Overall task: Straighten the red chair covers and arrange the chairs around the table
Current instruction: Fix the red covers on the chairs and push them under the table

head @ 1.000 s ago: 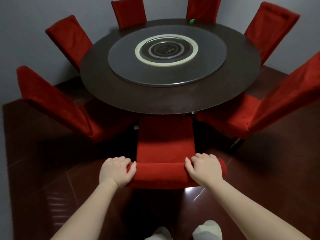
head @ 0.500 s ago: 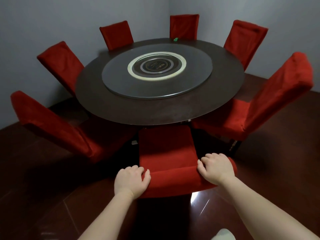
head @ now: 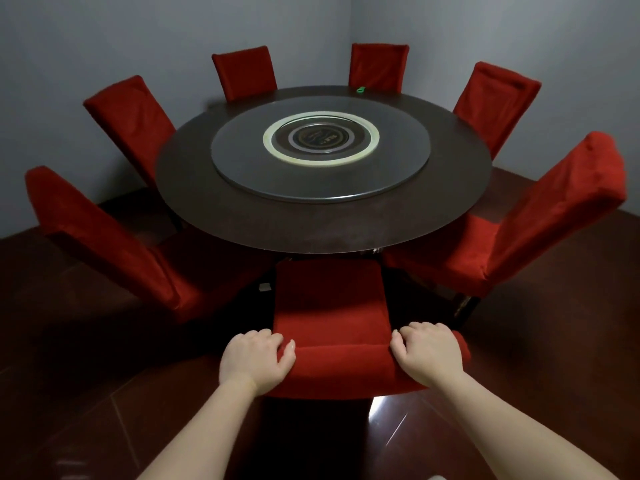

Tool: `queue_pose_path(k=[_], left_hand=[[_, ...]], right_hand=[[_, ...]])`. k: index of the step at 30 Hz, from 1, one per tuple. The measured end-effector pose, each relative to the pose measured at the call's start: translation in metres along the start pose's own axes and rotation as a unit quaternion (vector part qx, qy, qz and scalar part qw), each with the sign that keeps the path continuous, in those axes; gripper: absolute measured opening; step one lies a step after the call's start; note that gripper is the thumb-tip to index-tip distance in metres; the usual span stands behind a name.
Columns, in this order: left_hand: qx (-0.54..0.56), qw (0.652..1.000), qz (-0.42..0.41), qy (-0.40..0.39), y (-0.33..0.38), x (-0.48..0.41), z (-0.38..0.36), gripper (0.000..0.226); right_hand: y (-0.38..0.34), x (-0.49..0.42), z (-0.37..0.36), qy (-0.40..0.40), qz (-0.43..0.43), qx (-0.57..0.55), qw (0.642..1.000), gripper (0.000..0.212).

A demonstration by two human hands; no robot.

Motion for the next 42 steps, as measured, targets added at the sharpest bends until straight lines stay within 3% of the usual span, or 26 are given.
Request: queue_pose_path(k=[14,20,27,35,42], left_hand=[[-0.031,0.999,0.020,-0.021,-0.003,0.005,0.000,0.071],[-0.032,0.999,0.019,-0.038,-0.004,0.001,0.001,0.072],[0.014,0.992,0.049,-0.119,-0.001,-0.030,0.009,0.046],[0.058,0.988,-0.129,-0.068,0.122,-0.131,0.077,0.041],[0.071,0.963,-0.253,-0.055,0.274,-0.180,0.099,0.050]], right_hand=[[-0.004,0.004,0.000,0.010,0.007,-0.033,0.999,0.043],[-0.005,0.004,0.002,0.061,0.012,-0.052,0.997,0.043],[0.002,-0.001,0.005,-0.053,0.044,-0.061,0.996,0.049],[0.070,-0.024,0.067,-0.005,0.100,-0.104,0.989,0.055],[0.196,-0.010,0.102,0.038,0.033,-0.098,0.994,0.069]])
Point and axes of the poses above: each hand's wrist, its own x-axis away from the middle knuckle, its own z-axis out of the back of the hand, y = z × x, the point moved 5 cm from there along -x, towards the middle knuckle, and after that the axes turned 6 degrees about y, right-handed, at the moved point
